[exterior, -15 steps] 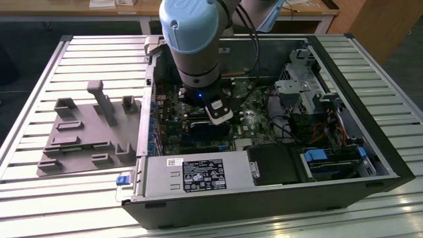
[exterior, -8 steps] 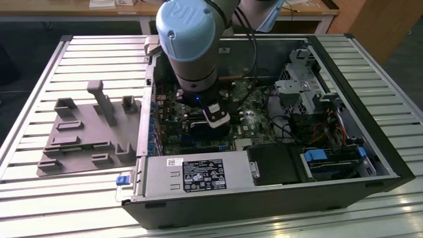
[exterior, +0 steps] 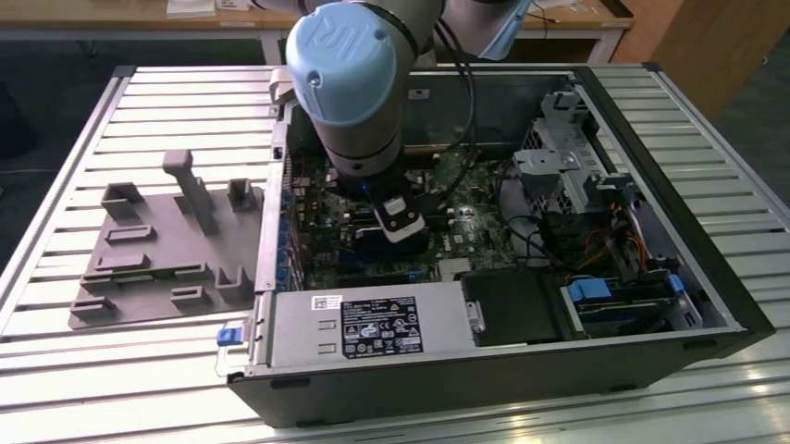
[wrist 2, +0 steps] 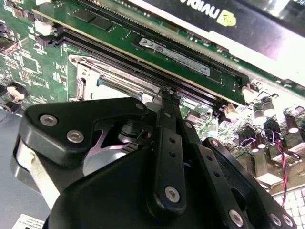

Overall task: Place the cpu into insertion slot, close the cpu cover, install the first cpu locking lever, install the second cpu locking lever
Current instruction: 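Install the second cpu locking lever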

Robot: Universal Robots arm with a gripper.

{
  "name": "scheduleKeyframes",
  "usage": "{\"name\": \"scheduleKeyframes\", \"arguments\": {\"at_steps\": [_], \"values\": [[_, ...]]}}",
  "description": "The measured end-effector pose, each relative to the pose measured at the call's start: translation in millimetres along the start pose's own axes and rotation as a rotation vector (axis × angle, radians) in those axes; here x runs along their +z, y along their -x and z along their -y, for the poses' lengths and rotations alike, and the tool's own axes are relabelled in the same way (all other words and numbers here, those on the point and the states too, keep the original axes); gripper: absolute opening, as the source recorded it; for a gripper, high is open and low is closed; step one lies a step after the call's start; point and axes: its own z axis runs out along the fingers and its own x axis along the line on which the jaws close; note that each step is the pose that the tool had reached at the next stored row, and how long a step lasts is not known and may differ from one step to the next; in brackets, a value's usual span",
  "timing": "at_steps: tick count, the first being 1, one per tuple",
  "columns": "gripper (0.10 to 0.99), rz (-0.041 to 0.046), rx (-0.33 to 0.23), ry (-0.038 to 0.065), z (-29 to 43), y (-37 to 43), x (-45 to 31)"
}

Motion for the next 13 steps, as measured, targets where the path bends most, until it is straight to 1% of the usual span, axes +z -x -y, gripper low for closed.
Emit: {"name": "scheduleKeyframes", "arguments": {"at_steps": [5,7,10,13], "values": [[0.106,-0.0037,0.003,0.024,1.8,-1.5,2.4],[0.106,-0.0046,0.004,0.031,2.6,-1.8,3.8],[0.106,-0.0051,0.005,0.035,3.3,-3.0,5.0],[0.106,-0.0054,0.005,0.036,4.0,-5.8,5.1]]}}
